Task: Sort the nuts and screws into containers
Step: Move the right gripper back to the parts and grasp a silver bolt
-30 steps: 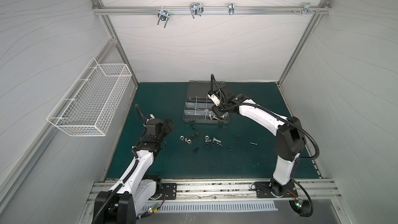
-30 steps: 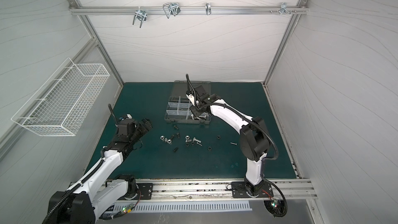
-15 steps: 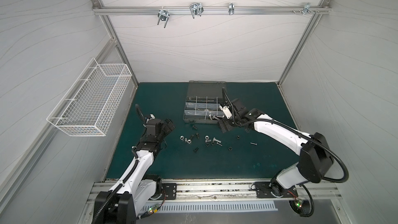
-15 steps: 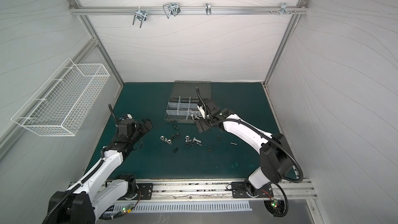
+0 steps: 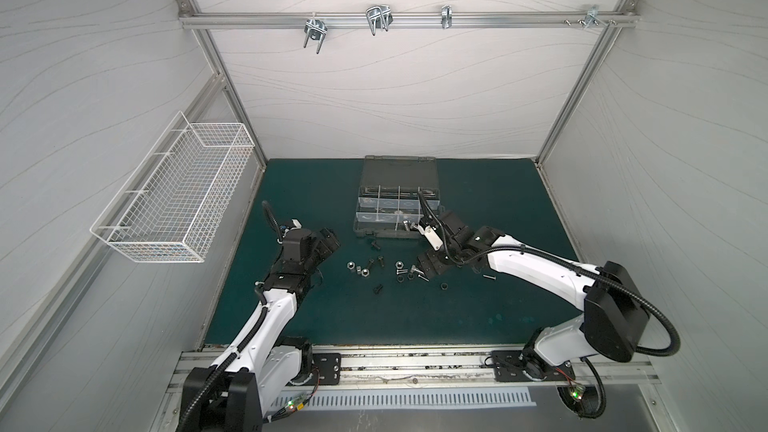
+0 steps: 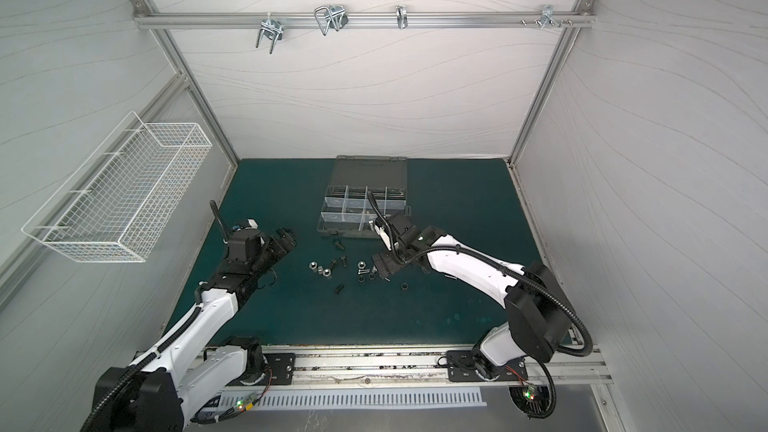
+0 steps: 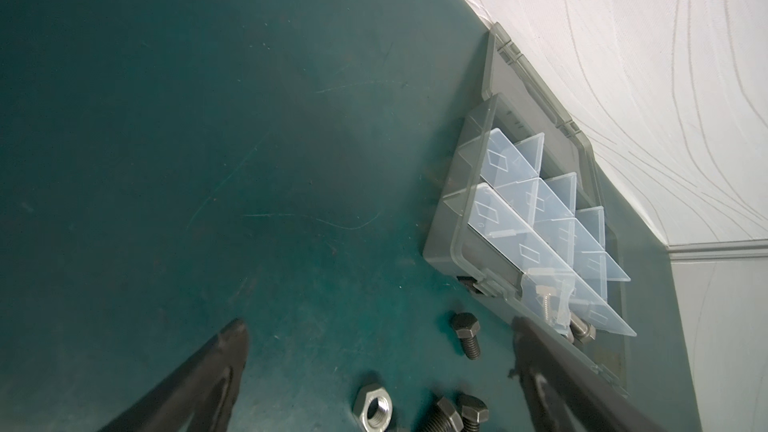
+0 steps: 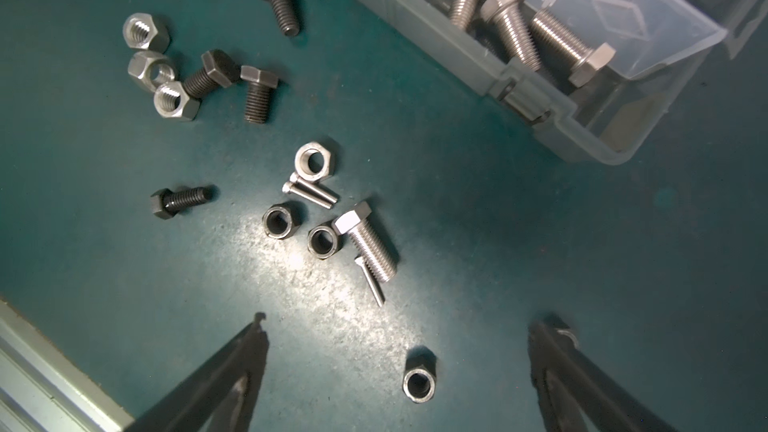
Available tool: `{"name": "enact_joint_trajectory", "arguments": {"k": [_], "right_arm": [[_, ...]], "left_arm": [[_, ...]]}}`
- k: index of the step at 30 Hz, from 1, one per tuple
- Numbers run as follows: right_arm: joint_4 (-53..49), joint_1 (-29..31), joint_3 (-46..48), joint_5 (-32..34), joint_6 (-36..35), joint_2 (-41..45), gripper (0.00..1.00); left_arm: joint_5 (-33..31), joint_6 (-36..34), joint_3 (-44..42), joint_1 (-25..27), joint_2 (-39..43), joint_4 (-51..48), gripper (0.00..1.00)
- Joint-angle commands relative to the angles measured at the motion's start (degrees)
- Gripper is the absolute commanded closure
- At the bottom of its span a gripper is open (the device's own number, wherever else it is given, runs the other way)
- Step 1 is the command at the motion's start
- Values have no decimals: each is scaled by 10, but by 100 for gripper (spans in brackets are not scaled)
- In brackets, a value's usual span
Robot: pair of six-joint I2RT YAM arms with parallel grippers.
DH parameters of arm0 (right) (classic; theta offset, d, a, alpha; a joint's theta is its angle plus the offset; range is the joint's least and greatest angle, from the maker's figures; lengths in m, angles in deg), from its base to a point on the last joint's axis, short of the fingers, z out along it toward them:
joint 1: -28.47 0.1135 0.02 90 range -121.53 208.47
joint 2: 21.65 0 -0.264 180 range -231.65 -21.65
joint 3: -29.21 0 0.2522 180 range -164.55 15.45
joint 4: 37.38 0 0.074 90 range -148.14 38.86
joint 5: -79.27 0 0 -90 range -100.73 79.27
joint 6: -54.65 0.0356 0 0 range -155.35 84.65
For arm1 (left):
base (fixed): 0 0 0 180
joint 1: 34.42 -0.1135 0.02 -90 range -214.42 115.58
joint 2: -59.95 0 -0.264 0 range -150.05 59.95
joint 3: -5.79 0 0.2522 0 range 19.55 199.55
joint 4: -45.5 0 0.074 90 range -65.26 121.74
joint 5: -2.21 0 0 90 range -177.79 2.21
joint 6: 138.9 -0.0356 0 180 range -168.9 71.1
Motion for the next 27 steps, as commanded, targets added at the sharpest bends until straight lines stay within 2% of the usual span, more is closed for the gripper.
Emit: {"name": "enact_joint_trajectory", "arguments": {"k": [1, 14, 27], "right_arm": [[-4, 7, 3, -15, 6, -14, 3], [-15, 10, -1, -33, -1, -62, 19], [-12, 11, -23, -38, 0, -114, 31]], "left_arm": [[7, 15, 10, 8, 3, 23, 0], [-19, 28, 7, 90, -15, 37, 1], [-28, 24, 14, 95, -32, 37, 0]]}}
